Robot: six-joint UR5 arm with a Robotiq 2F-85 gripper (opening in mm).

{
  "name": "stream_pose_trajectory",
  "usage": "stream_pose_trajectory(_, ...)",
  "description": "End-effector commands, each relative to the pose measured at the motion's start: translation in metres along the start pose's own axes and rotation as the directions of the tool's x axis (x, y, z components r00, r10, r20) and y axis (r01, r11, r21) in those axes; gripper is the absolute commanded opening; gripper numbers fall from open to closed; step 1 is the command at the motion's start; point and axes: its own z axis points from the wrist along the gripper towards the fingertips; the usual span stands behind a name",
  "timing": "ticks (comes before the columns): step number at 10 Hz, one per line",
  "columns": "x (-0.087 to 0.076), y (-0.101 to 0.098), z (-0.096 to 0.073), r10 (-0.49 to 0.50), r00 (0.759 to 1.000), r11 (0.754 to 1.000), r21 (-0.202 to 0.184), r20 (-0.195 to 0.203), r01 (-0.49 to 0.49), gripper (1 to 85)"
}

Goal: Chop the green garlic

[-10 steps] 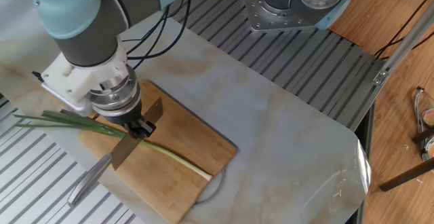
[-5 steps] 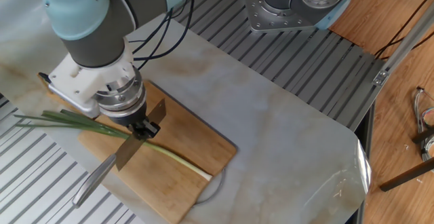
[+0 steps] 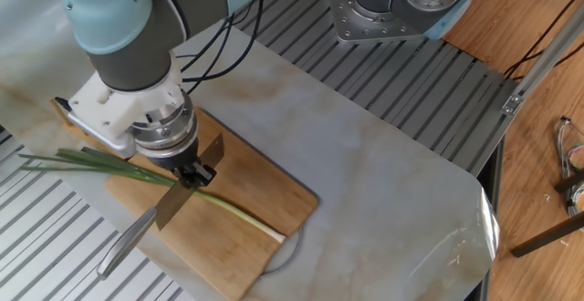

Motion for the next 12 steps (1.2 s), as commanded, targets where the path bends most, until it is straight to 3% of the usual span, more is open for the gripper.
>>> stream_pose_trajectory(1, -0.002, 0.005, -0.003, 0.011, 1.000, 1.000, -0.028, 0.008, -0.011, 1.3)
stream_pose_trajectory(4, 0.008, 0.029, -0.026, 0.068, 0.998, 0.997, -0.034, -0.017, -0.068, 1.3)
stream_pose_trajectory(6, 0.014, 0.057, -0.029, 0.097, 0.995, 0.992, -0.081, -0.014, -0.098, 1.3)
stream_pose_trajectory(7, 0.016, 0.062, -0.026, 0.106, 0.994, 0.992, -0.071, -0.010, -0.107, 1.3)
stream_pose_trajectory(9, 0.021, 0.065, -0.021, 0.116, 0.993, 0.992, -0.050, -0.004, -0.116, 1.3)
stream_pose_trajectory(11, 0.020, 0.045, -0.022, 0.099, 0.995, 0.995, 0.007, -0.007, -0.099, 1.3)
stream_pose_trajectory(12, 0.023, 0.047, -0.022, 0.064, 0.998, 0.998, 0.000, -0.020, -0.064, 1.3)
